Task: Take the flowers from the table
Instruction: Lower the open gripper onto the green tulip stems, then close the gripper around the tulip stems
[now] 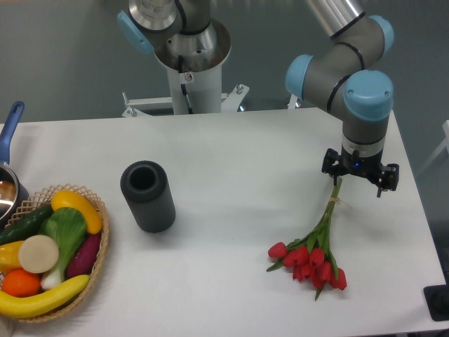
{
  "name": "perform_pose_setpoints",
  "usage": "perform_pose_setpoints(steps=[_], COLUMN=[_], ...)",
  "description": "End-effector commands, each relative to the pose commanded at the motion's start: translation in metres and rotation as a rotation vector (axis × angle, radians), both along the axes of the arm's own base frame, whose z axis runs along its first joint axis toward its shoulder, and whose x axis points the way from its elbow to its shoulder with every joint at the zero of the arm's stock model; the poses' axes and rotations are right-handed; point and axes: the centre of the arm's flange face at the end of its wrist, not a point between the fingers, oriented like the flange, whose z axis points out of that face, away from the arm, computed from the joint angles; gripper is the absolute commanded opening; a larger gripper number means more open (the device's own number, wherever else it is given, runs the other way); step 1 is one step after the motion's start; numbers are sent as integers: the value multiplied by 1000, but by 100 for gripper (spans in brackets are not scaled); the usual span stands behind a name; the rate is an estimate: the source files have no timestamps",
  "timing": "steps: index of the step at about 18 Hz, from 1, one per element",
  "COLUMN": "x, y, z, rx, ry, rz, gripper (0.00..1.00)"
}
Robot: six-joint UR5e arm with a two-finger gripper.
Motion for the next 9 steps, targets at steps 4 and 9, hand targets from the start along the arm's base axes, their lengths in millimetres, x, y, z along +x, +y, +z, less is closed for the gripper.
perform_pose_setpoints(steps=[4, 9], x=[-3, 1], y=[3, 22], z=[-16, -45], rx=[-1, -17], ry=[-3, -30], rz=[-3, -42], gripper=[100, 100])
